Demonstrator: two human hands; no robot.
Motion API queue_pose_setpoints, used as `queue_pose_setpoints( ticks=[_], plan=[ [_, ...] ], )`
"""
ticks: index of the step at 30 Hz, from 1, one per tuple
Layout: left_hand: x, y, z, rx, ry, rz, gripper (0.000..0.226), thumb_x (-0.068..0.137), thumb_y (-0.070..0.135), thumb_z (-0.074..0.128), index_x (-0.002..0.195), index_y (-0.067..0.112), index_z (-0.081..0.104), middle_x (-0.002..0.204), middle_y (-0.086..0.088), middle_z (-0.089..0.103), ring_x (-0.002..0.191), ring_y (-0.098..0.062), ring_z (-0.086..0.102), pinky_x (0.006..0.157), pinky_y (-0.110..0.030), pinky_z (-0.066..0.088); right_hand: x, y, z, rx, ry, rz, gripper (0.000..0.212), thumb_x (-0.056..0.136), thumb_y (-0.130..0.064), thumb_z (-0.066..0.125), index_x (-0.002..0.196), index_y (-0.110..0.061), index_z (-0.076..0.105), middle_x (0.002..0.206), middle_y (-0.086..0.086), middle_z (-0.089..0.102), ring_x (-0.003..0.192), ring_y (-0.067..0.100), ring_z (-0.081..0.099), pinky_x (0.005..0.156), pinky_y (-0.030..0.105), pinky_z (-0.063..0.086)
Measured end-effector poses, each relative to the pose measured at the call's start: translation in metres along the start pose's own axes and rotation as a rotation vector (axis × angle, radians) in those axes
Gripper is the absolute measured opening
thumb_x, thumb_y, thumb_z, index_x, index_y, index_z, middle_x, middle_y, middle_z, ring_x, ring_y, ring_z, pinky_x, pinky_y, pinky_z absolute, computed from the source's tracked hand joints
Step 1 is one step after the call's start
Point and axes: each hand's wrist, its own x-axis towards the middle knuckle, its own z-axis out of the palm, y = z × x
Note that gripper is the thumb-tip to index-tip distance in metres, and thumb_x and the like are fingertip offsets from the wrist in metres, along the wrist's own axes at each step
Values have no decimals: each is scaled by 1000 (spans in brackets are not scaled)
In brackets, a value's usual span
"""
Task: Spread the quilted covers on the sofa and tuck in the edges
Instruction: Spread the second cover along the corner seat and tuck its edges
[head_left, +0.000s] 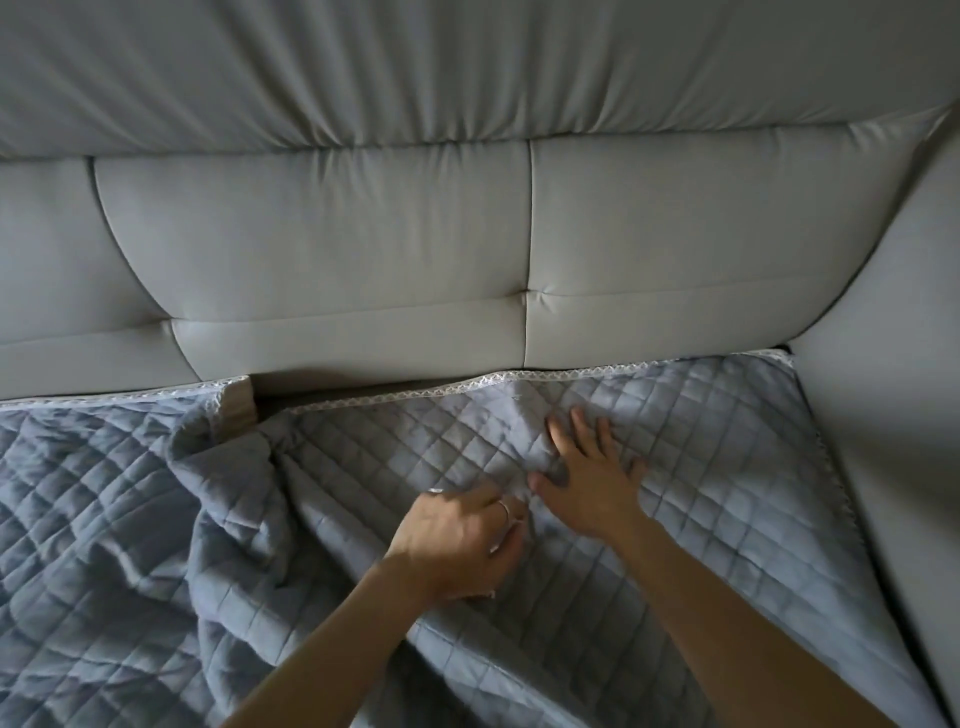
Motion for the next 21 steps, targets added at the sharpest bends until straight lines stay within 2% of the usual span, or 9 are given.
queue_pose_setpoints(
  ticks=[1,3,5,7,9,11,14,17,21],
  plan=[
    [4,6,-2,20,30,18,26,93,43,49,82,26,66,78,8,62,58,-16,62,44,-27,47,-1,2,-6,12,-13,-6,77,87,-67,37,153,-44,6,163,-13,-10,151,21,-10,114,64,9],
    [17,-3,0,19,148,-127,22,91,38,51,83,26,67,80,8,63,63,-17,64,44,-30,50,-4,8,-17,62,111,-40,70,86,-64,38,150,-36,28,161,-8,21,148,24,19,113,52,28],
    [38,-24,0,56,203,-287,23,89,36,50,97,28,69,98,7,65,85,-20,65,59,-37,56,-4,17,-28,142,342,-53,55,90,-49,48,139,-23,50,142,3,52,131,30,45,101,44,43],
    [56,-42,2,91,64,-394,32,93,36,46,119,28,63,123,4,58,106,-26,60,74,-43,55,1,27,-33,141,444,-24,46,92,-42,49,133,-20,55,133,5,58,125,31,48,98,43,44],
    [71,-53,5,106,-121,-545,40,98,38,45,138,34,45,141,7,44,117,-27,55,80,-46,52,11,35,-37,134,414,14,50,93,-45,39,135,-23,52,139,2,53,129,29,42,101,44,43],
    [84,-58,11,131,-200,-630,43,98,43,43,140,35,38,142,6,41,116,-30,56,80,-46,51,21,38,-38,138,353,23,60,88,-52,27,139,-28,47,147,1,46,136,30,36,106,45,39],
    [87,-56,13,165,-119,-672,34,98,41,47,128,26,49,130,-4,44,97,-41,62,69,-45,47,31,36,-27,-4,213,27,55,94,-53,29,147,-39,28,161,-2,20,146,30,14,114,51,26],
    [82,-58,8,207,41,-679,29,94,30,56,122,21,56,123,-10,46,80,-46,62,60,-45,42,29,34,-16,-50,176,26,56,99,-53,24,152,-40,10,165,-2,-2,149,32,-5,116,58,14],
    [85,-67,6,203,176,-718,25,89,18,60,114,21,58,119,-10,46,83,-45,60,59,-46,42,33,36,-6,-25,192,-14,64,96,-61,15,153,-41,-8,162,-4,-20,147,28,-24,117,62,-5]
  ],
)
